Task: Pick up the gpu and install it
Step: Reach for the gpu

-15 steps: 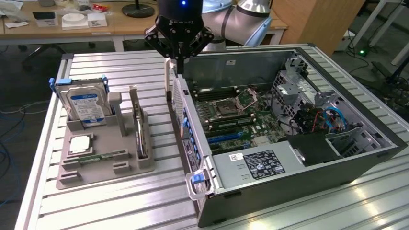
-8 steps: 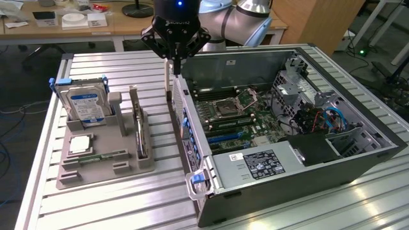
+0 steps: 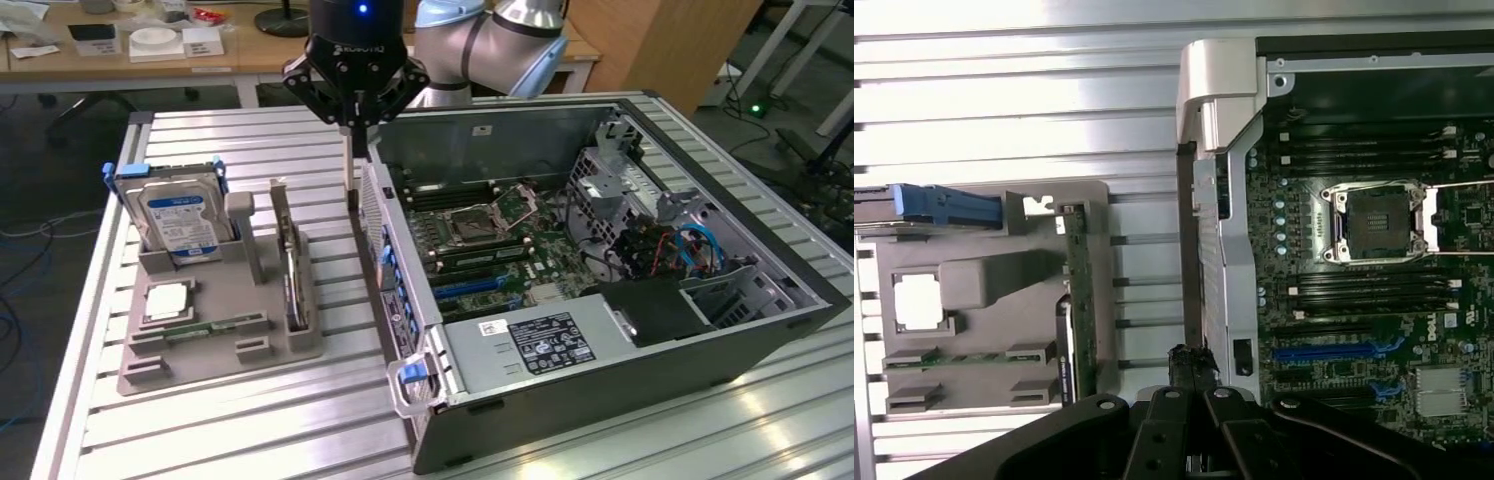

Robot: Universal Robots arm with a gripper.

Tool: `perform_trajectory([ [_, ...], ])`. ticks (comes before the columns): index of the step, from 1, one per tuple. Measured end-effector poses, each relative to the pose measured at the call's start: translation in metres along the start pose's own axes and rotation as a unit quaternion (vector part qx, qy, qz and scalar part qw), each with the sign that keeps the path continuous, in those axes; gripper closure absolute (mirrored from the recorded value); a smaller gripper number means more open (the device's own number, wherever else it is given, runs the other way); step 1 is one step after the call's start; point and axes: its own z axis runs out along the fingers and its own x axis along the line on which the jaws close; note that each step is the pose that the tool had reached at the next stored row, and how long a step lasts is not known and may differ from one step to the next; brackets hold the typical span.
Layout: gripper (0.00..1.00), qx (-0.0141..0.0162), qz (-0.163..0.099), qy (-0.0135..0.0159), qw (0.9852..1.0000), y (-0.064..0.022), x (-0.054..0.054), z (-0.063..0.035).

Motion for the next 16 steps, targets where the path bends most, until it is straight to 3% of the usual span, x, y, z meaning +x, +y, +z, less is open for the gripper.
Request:
perform_trajectory([
  [16,0.89,0.0000,0.000,0.0009,1.0000,-0.0022,0.030,0.0009],
])
